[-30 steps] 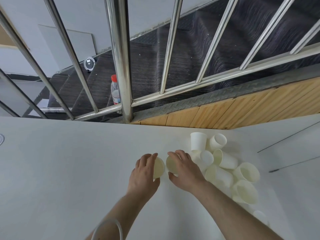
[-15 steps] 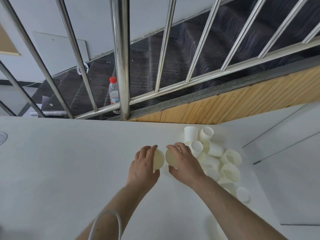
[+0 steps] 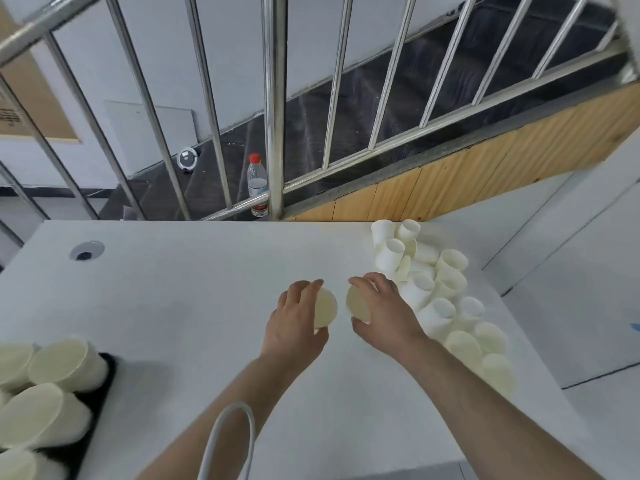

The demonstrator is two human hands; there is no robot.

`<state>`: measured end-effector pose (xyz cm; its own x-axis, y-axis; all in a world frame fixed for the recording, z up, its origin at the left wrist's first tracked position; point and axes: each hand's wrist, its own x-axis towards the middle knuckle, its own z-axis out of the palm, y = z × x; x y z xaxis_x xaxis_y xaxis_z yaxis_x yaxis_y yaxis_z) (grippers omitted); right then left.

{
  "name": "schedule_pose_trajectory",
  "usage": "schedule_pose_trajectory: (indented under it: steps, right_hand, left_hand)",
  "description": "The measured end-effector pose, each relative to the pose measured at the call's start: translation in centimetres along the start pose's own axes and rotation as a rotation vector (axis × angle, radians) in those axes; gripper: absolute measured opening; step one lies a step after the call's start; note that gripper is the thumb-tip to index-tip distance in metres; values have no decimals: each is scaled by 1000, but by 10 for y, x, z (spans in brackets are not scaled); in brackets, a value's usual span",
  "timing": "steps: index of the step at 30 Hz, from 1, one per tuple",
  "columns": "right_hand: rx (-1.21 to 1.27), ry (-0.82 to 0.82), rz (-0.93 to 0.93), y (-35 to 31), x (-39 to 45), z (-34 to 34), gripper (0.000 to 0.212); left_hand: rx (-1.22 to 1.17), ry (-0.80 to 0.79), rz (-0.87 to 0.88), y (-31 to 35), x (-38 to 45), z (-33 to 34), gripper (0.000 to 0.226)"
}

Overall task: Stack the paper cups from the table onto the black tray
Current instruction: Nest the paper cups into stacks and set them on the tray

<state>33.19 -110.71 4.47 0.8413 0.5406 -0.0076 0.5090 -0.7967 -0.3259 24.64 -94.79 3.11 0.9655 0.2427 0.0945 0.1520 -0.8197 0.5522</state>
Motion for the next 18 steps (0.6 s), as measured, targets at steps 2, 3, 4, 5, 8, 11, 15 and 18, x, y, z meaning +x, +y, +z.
schedule_pose_trajectory:
  steps: [2,3,4,5,8,11,15,18]
  right_hand:
    - [10,9,-5,-18,-25,0,66]
    - [10,11,-2,-23,-32,0,66]
    - [9,12,-2,-30,-41,-1,66]
    - [12,19,-7,-42,-55,-2,66]
    - [5,17,-28,-73,-85,-4,65]
    - [-6,6,-66,-113,-108,-3,65]
    - [-1,-14,-84,-142,-115,-1,66]
    - [-7,-32,-107,-174,-115,7,66]
  left_hand:
    - [-1,8,14,-3,-28,-12,73]
    - [-3,10,14,-5,-36,-14,73]
    - [-5,5,11,-6,-46,-19,73]
    - [-4,8,7,-9,-61,-27,73]
    - [4,25,-1,-19,-98,-52,72]
    - [11,46,-29,-36,-130,-78,71]
    - [3,55,-52,-52,-149,-100,72]
    - [17,80,-58,-74,-166,-121,71]
